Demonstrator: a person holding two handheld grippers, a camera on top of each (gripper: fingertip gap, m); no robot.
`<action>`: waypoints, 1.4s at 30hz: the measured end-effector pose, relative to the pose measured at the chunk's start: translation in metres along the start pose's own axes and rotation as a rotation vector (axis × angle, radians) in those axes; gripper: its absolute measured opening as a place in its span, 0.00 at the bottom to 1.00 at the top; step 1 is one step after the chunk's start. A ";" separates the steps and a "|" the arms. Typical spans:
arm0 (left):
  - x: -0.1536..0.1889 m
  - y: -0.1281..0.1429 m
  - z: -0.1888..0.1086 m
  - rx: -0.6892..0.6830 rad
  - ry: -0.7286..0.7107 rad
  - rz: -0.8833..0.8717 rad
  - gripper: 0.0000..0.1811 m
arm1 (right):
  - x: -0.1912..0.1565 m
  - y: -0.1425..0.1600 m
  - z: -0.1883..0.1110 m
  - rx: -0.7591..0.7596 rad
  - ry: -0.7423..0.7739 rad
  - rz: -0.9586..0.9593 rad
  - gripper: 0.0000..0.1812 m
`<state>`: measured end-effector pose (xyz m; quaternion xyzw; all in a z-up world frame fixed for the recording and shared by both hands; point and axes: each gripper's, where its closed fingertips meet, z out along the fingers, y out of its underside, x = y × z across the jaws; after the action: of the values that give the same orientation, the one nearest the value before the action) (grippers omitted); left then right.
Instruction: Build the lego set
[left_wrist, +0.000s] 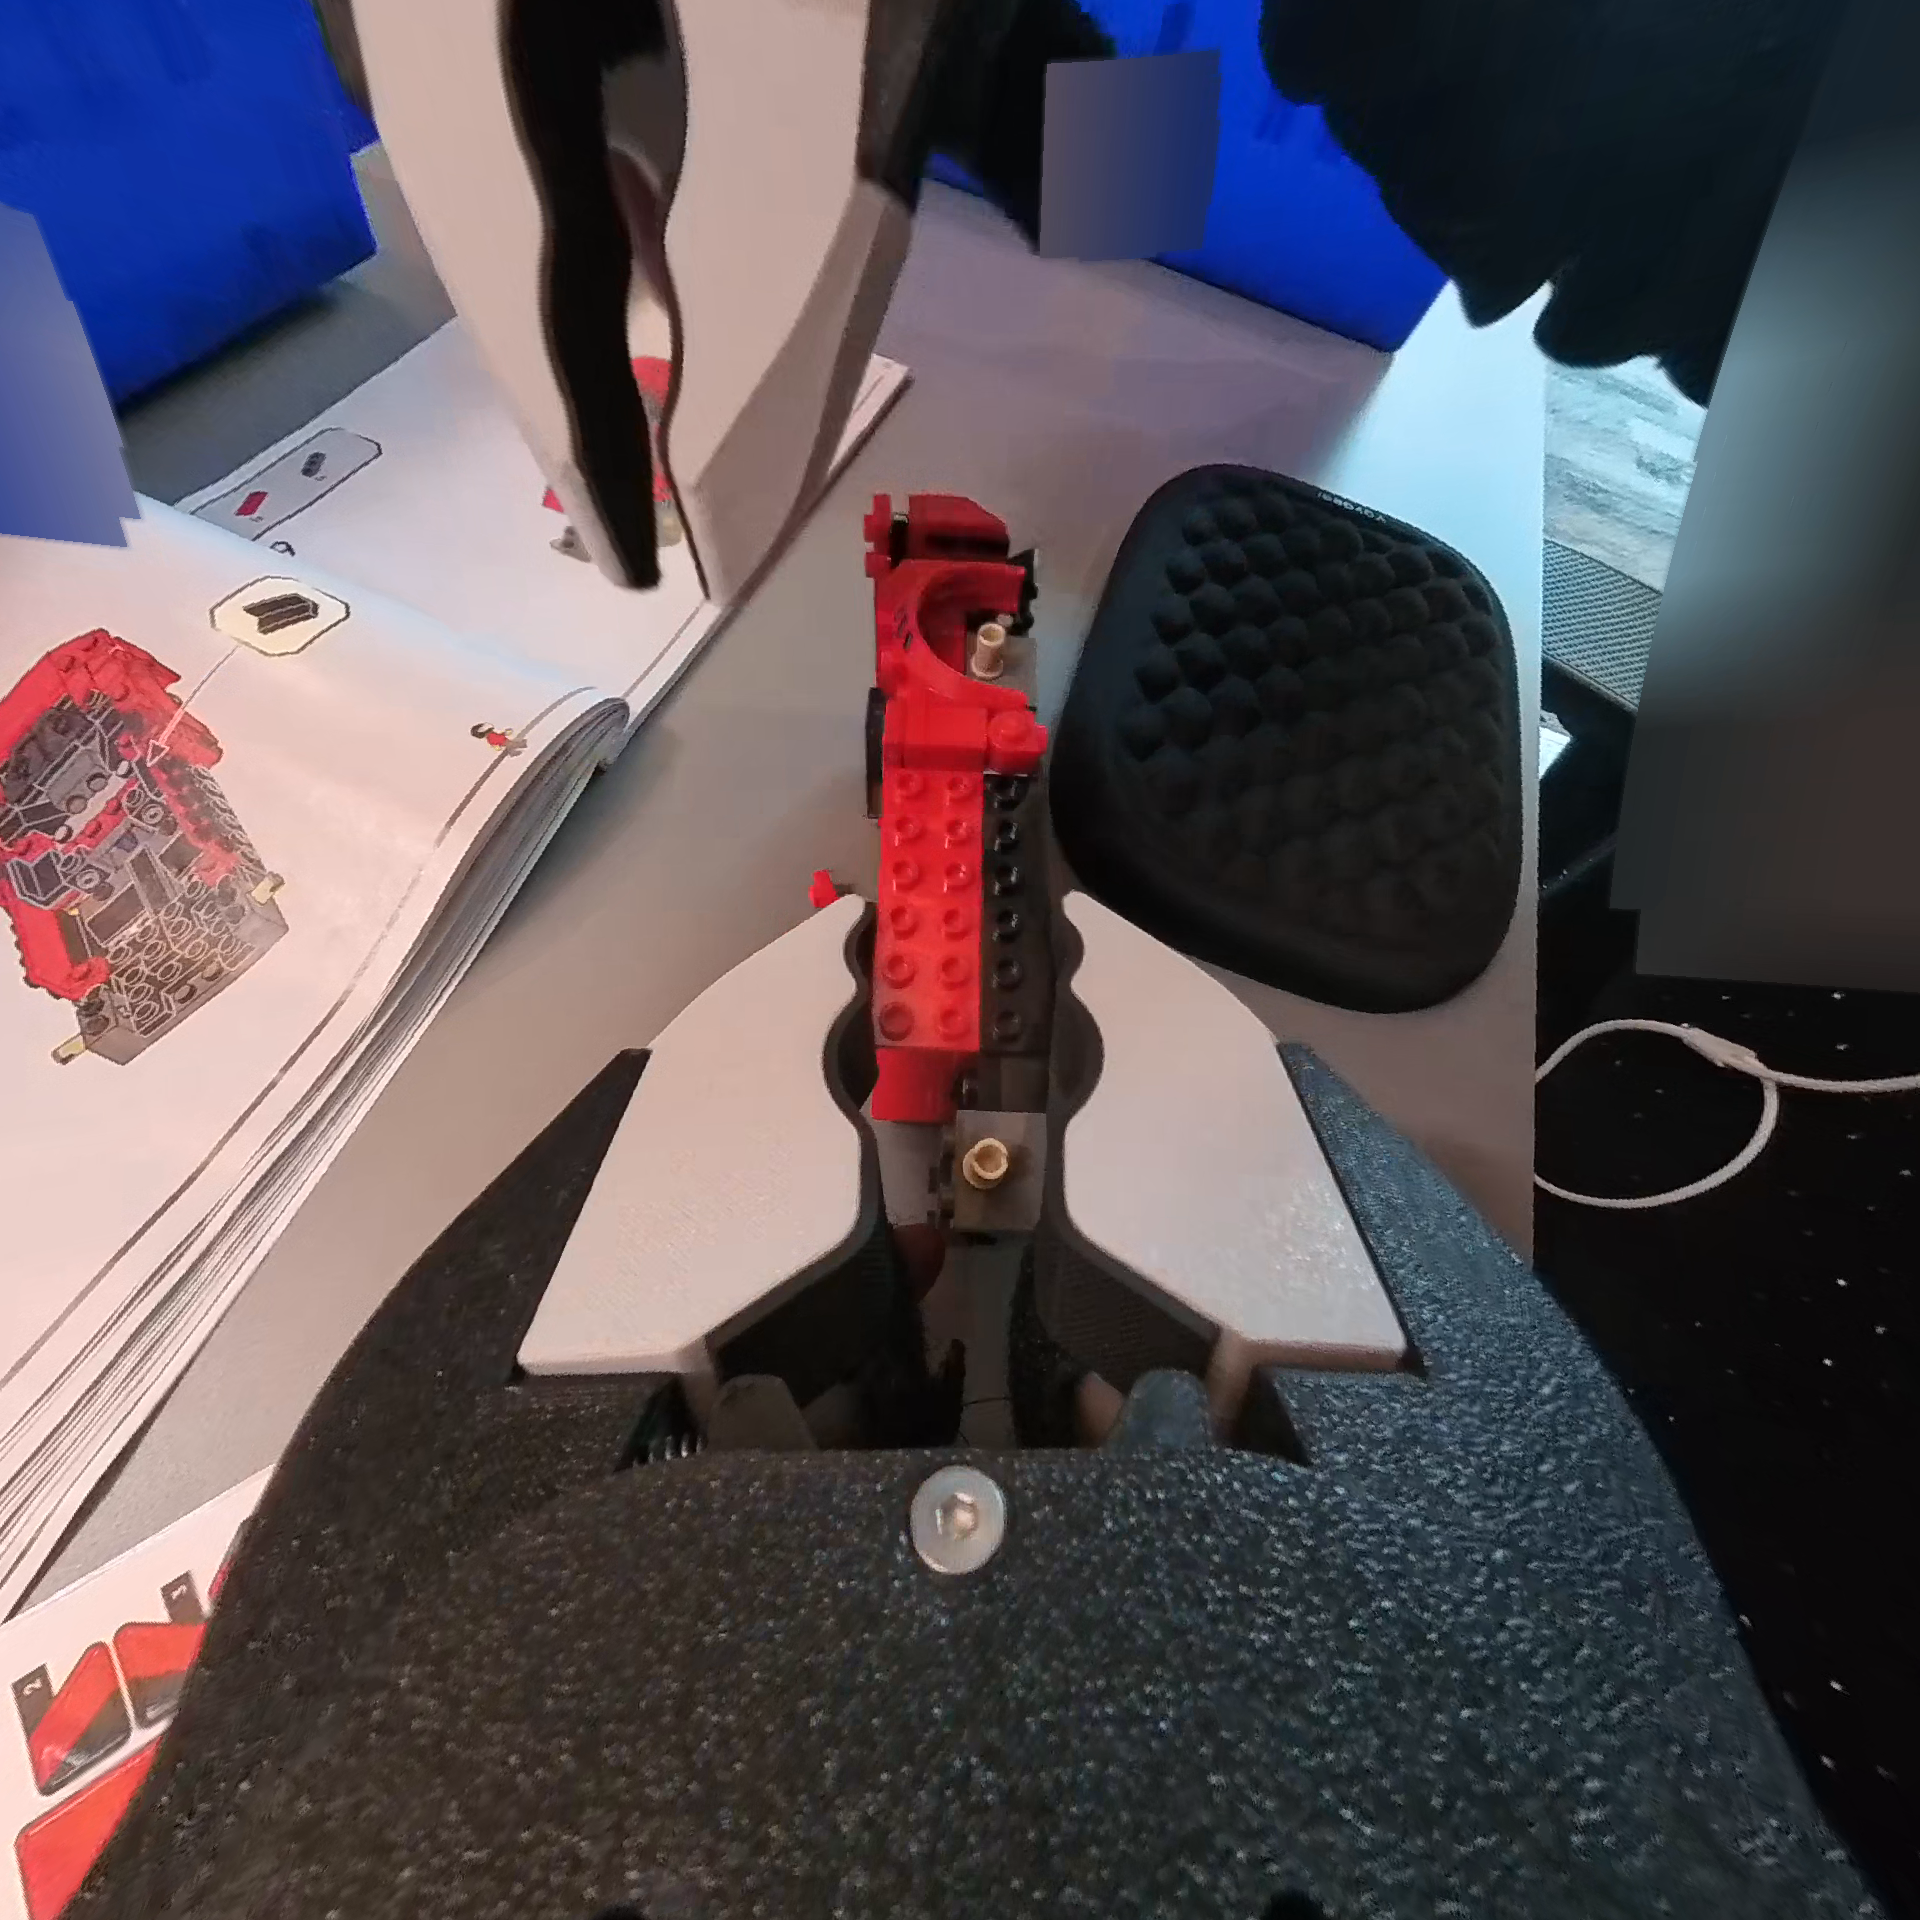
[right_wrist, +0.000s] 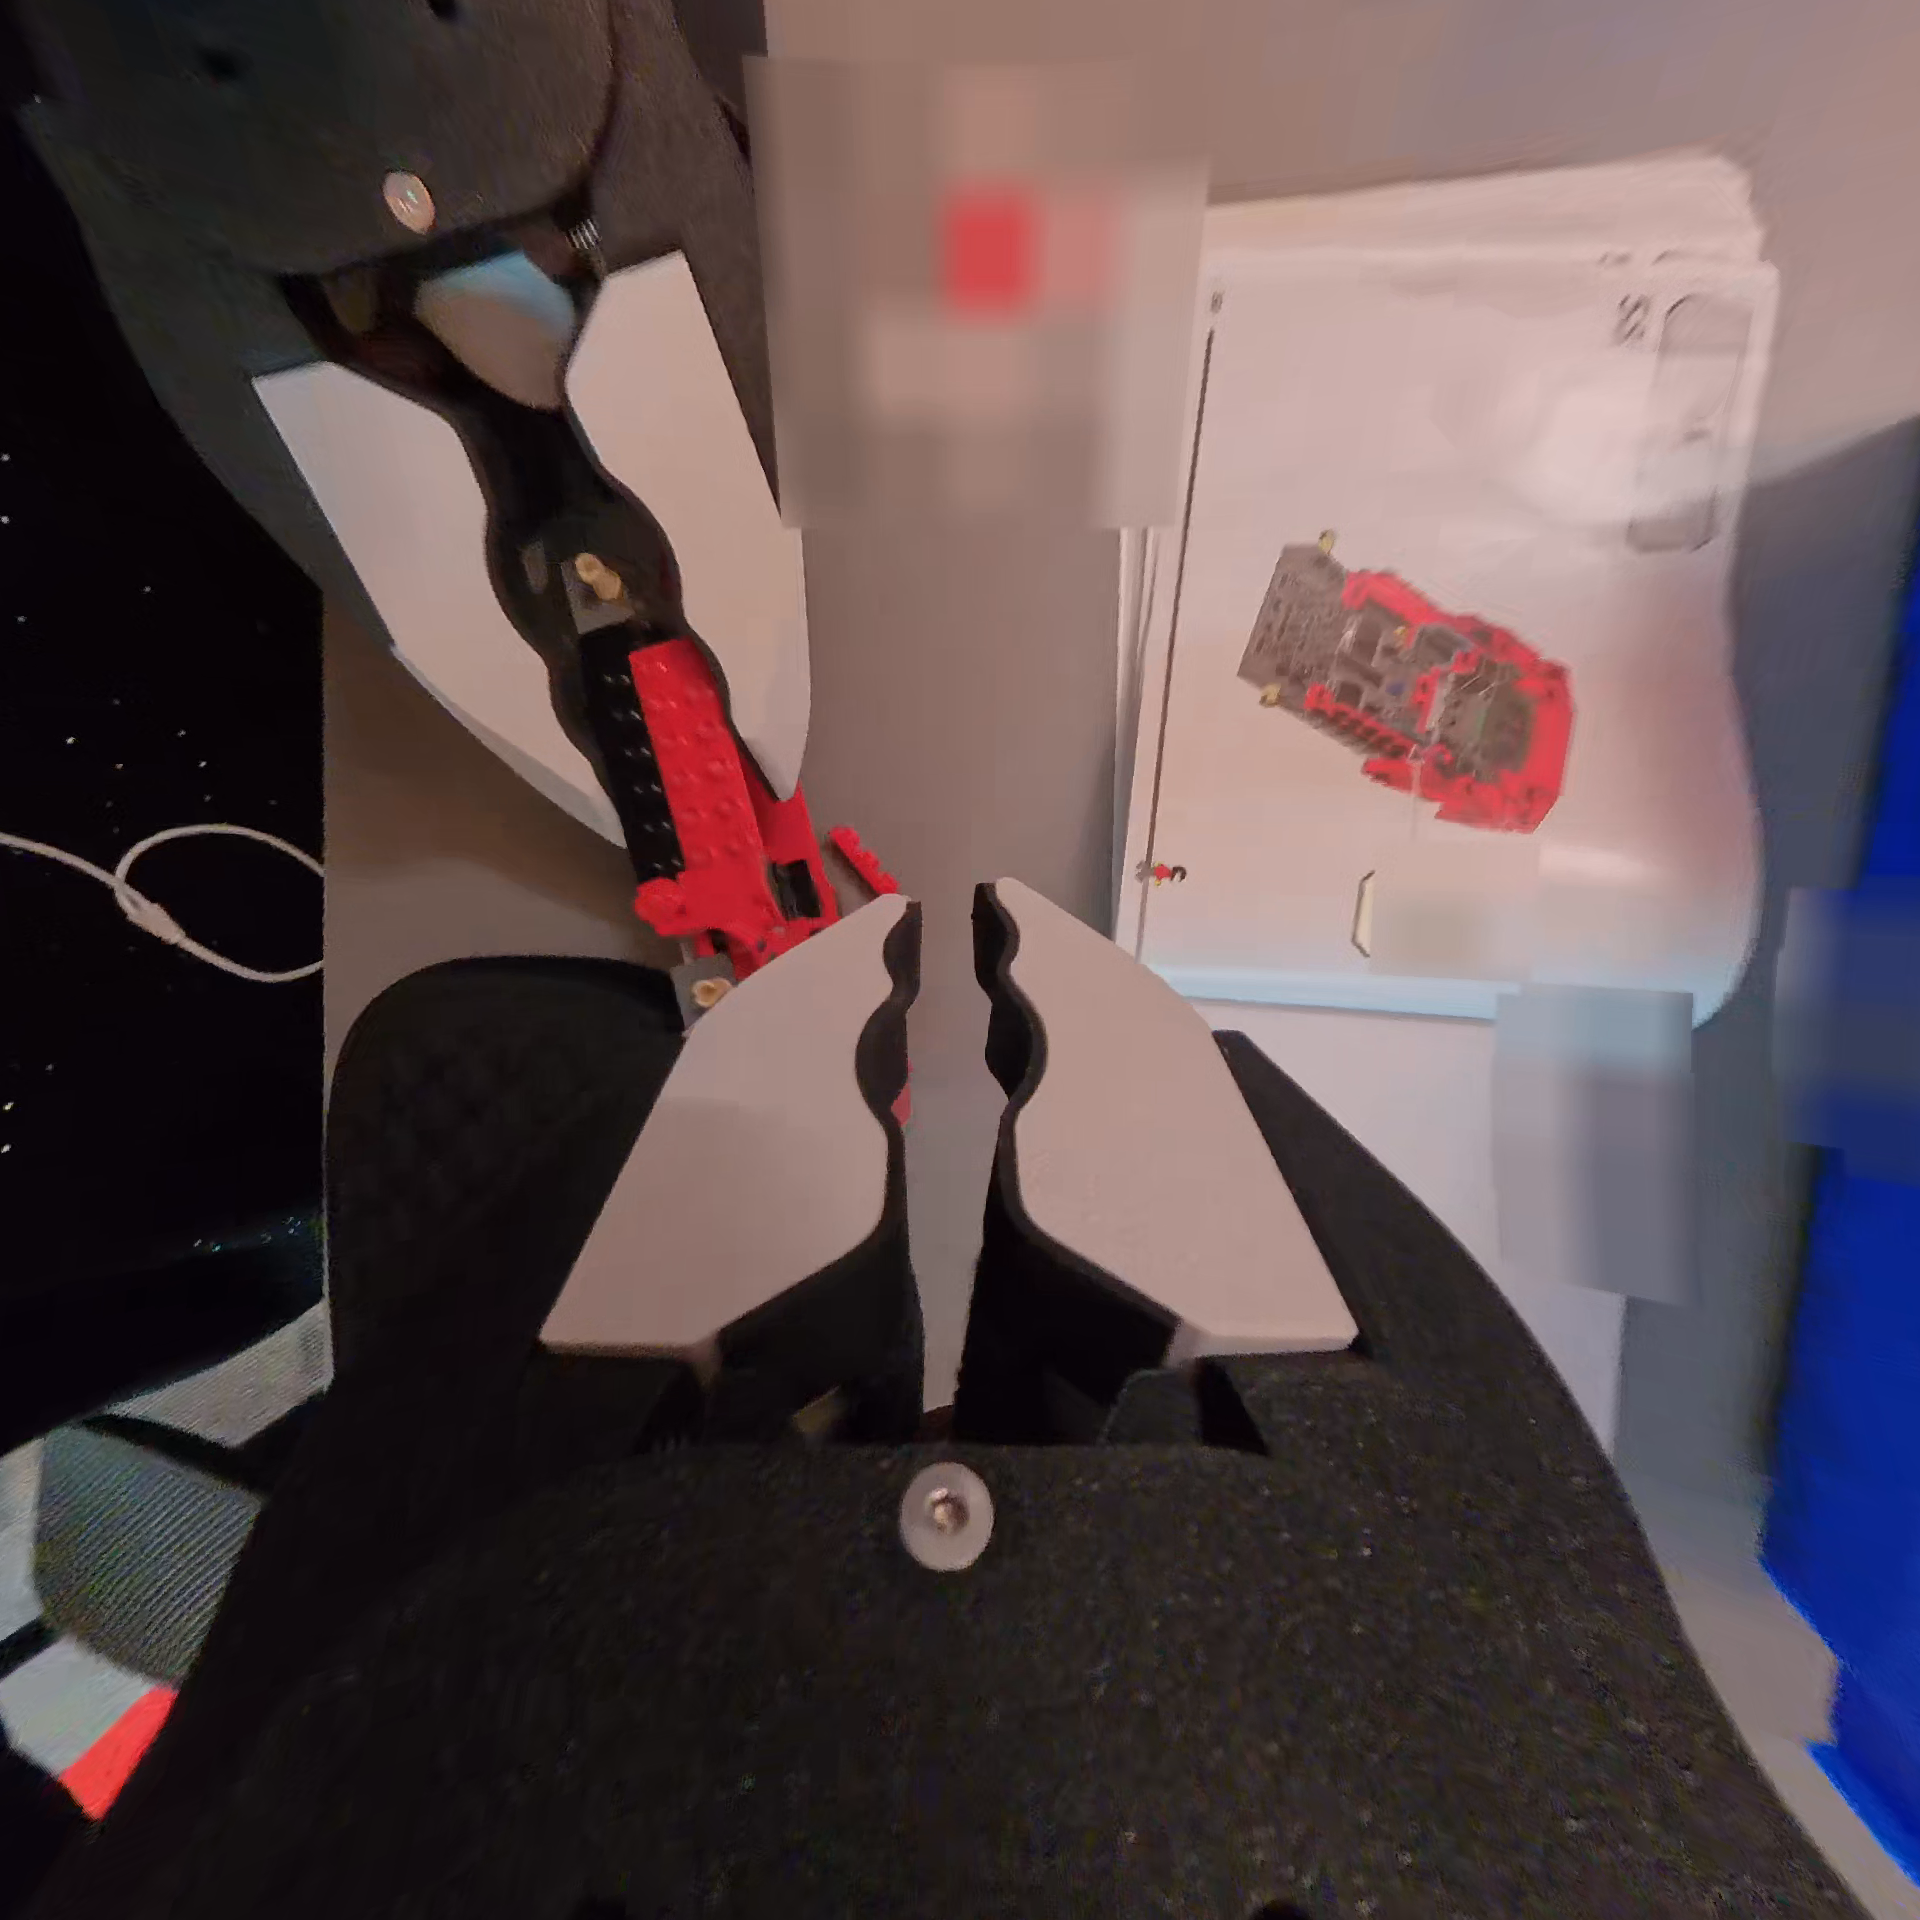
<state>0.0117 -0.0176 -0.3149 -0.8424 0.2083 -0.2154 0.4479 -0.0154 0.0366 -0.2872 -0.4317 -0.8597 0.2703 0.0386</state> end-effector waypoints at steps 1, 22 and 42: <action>0.001 0.000 0.000 -0.001 0.002 0.005 0.16 | 0.000 0.006 0.005 -0.015 -0.035 0.010 0.05; 0.016 -0.002 -0.004 0.029 0.029 0.140 0.16 | -0.015 0.029 0.065 -0.020 -0.104 -0.290 0.03; -0.026 -0.014 -0.002 0.132 -0.345 -0.135 0.16 | -0.026 -0.016 -0.010 0.087 1.110 -0.065 0.03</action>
<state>-0.0080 0.0026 -0.3066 -0.8476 0.0569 -0.1107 0.5158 -0.0077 0.0136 -0.2662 -0.4806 -0.7111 0.0363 0.5119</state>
